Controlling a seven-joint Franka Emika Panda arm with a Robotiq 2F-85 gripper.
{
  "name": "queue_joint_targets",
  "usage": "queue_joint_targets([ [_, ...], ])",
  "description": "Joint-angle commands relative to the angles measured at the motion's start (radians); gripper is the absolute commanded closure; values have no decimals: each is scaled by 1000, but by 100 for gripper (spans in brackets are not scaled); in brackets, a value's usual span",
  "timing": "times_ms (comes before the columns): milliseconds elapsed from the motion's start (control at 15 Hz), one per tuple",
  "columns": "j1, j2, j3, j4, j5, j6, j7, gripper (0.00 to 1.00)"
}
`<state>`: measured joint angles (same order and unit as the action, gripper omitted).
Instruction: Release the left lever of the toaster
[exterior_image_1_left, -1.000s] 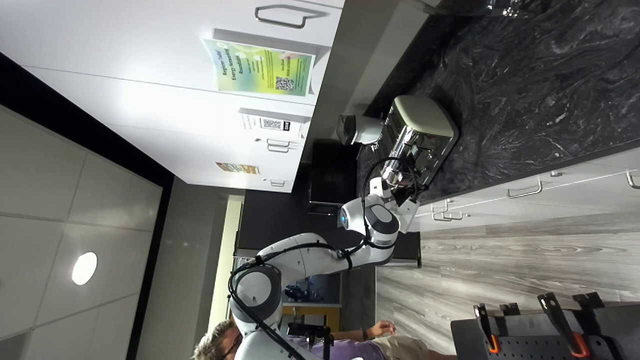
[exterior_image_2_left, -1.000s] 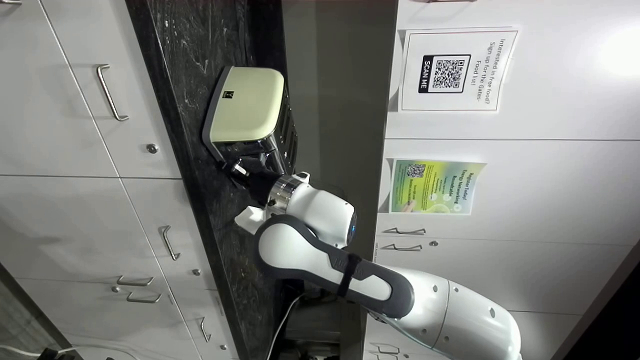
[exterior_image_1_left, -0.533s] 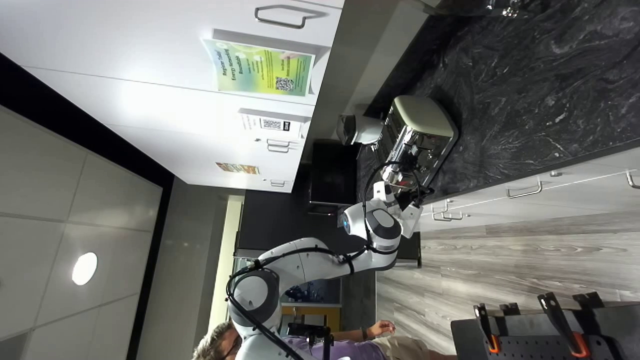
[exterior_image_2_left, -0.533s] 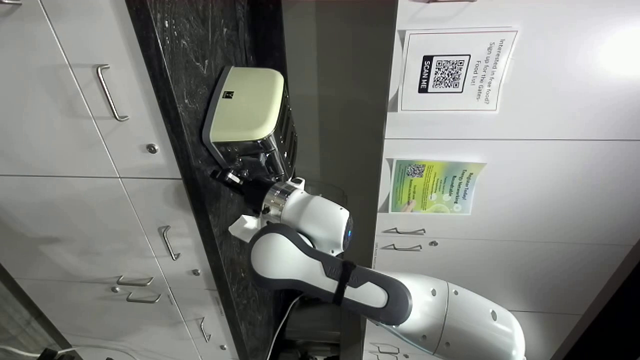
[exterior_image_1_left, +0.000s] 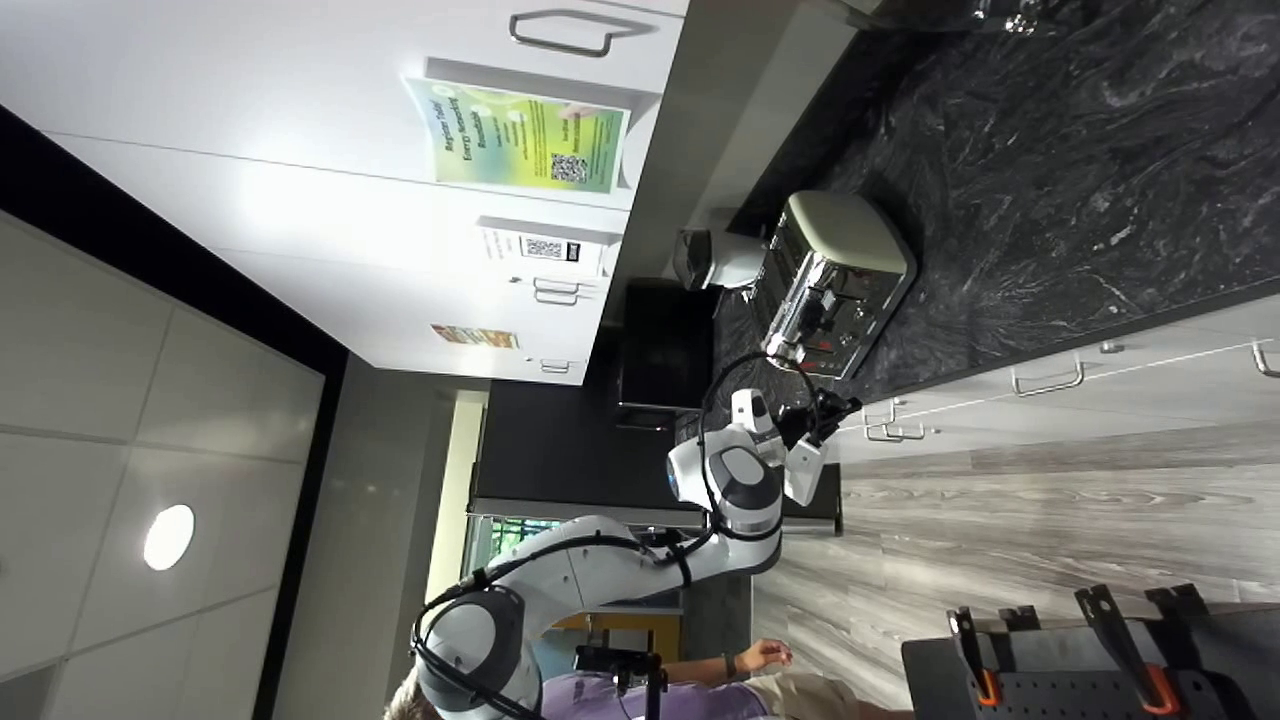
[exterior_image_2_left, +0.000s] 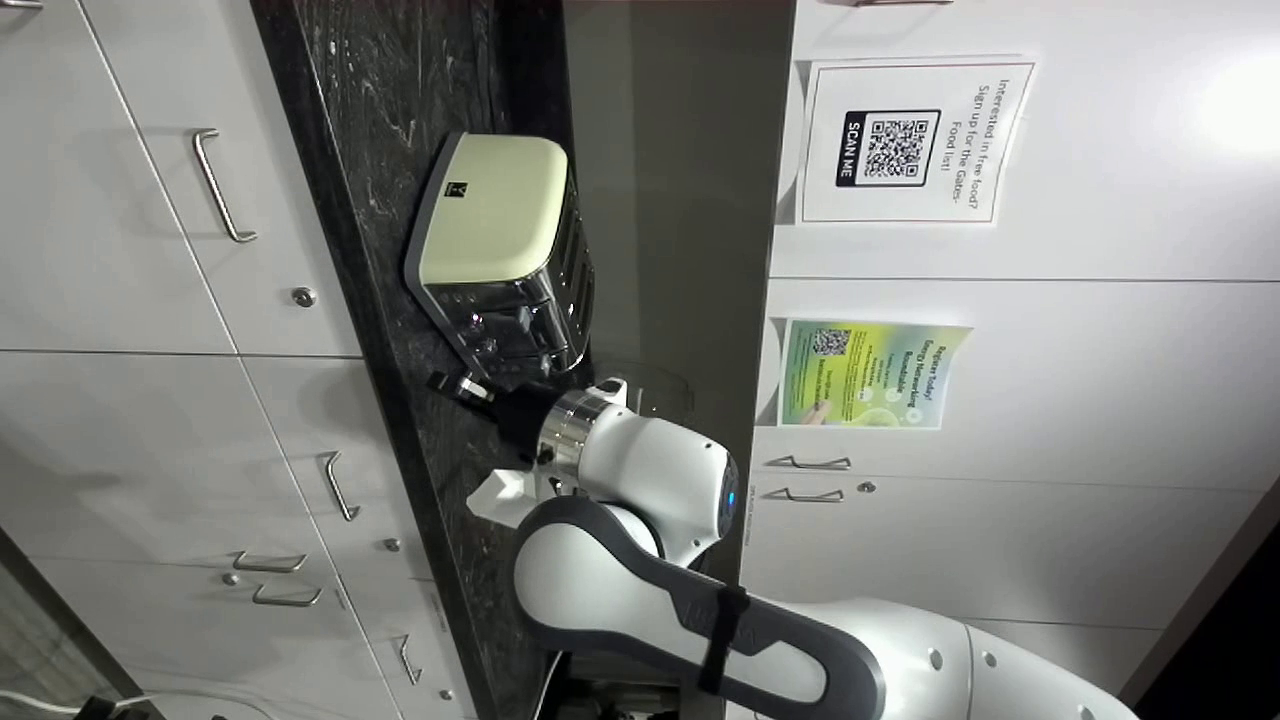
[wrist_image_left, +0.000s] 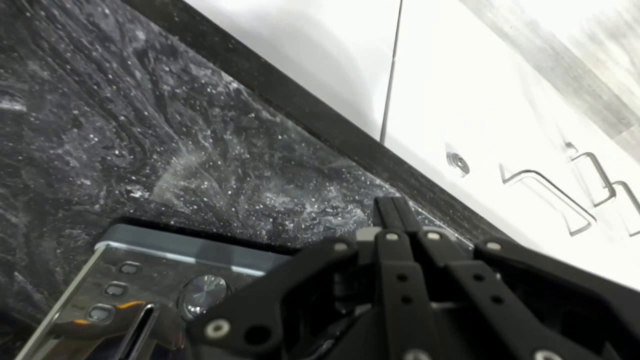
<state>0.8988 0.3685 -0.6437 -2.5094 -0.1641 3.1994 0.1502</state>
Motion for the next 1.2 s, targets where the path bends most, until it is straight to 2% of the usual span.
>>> queue_joint_targets([
  [0,275,-76,-241,-78,-18,-78,54,100],
  [200,490,-71,-428,-98,-24,-113,88,100],
  [400,642,-65,-552,-103,-21,-162,106,100],
  [467,687,-63,-587,-105,-20,-176,107,74],
  [533,607,-43,-518,-92,-8,-138,80,72],
  [600,628,-43,-531,-93,-7,-143,82,91],
  [733,623,-40,-525,-93,-7,-143,82,75],
  [800,620,-39,-524,-93,-7,-143,82,72],
  [1133,616,-38,-524,-93,-7,-143,82,72],
])
